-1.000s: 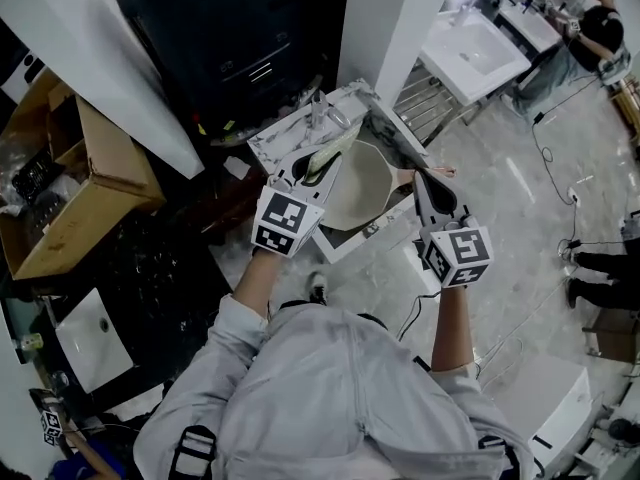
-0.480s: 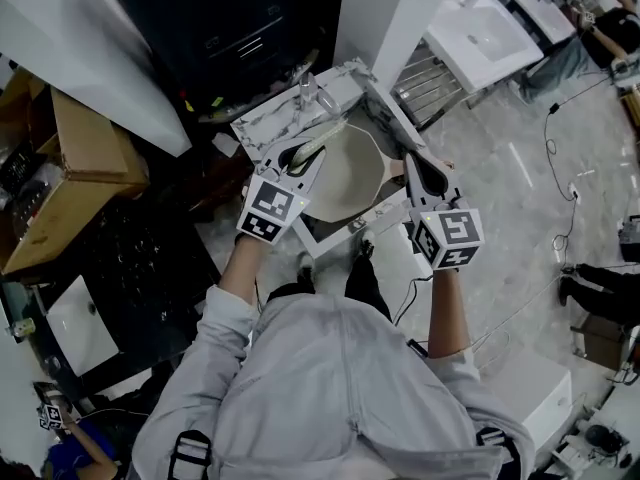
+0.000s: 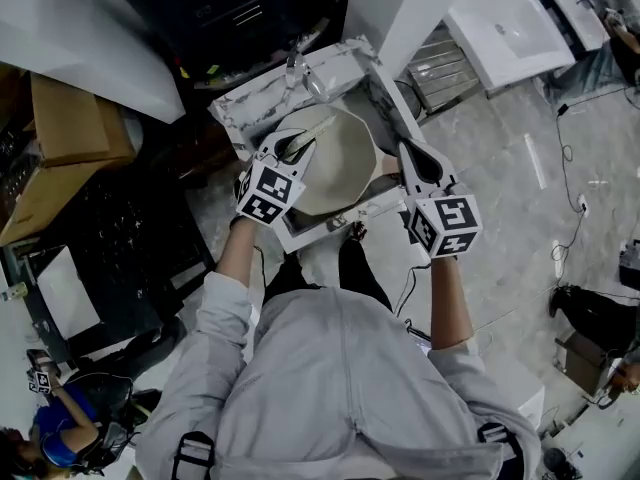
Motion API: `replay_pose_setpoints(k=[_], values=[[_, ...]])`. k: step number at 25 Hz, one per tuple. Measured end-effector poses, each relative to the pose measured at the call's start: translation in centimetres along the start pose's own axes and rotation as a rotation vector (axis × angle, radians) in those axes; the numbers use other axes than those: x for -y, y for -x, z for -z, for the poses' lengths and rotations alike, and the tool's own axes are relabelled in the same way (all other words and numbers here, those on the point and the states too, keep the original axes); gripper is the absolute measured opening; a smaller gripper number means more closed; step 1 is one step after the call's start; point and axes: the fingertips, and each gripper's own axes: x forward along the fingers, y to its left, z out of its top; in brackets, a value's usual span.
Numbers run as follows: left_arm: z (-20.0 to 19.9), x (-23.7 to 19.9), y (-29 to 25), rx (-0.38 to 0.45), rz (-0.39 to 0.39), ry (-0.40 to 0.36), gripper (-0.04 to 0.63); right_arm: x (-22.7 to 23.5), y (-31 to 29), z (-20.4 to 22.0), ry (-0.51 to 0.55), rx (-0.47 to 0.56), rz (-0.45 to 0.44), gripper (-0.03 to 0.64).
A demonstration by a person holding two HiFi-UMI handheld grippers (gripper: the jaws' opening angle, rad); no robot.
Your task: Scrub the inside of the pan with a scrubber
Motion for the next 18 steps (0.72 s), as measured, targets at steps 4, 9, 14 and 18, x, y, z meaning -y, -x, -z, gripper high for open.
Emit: replay_pose_setpoints(k=[4,9,14,18], values=[[4.1,-1.0,-3.3,-0.13,-0.09,0.075,0.071,1.3,-2.0,1.7,-0.021,-0.035,-0.029,0.035],[7.7,-1.7,-6.4,-0.209,-0.14,0.178,0.071,2.3,-3.5,3.5,-0.034,-0.08,-0.054,0.035],[9.9,-3.2,-8.6,-0.185,-0.23,0.364,0.071,2.8,-4.4,4.9,-0.052,-0.102,-0.064,0.035],[11.5,-3.9,-10.3,-0.19,-0.285,0.478,0.071,2.8,-5.1,6.1,-0.061,-0.121,-0.071,0.035]])
